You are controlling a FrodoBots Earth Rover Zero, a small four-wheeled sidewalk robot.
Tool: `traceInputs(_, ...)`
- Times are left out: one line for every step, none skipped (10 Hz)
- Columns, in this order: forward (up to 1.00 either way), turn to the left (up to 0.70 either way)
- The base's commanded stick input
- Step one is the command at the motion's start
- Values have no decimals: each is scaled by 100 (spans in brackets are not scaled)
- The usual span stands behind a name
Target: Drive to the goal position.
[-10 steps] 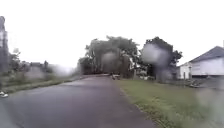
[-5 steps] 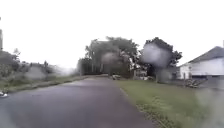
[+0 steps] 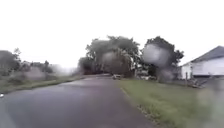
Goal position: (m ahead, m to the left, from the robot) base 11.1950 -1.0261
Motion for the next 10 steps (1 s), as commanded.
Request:
traceInputs(85,0)
traceInputs(85,0)
traceInputs(85,0)
traceInputs(85,0)
traceInputs(85,0)
traceInputs(85,0)
traceInputs(85,0)
traceInputs(85,0)
traceInputs(85,0)
traceInputs(85,0)
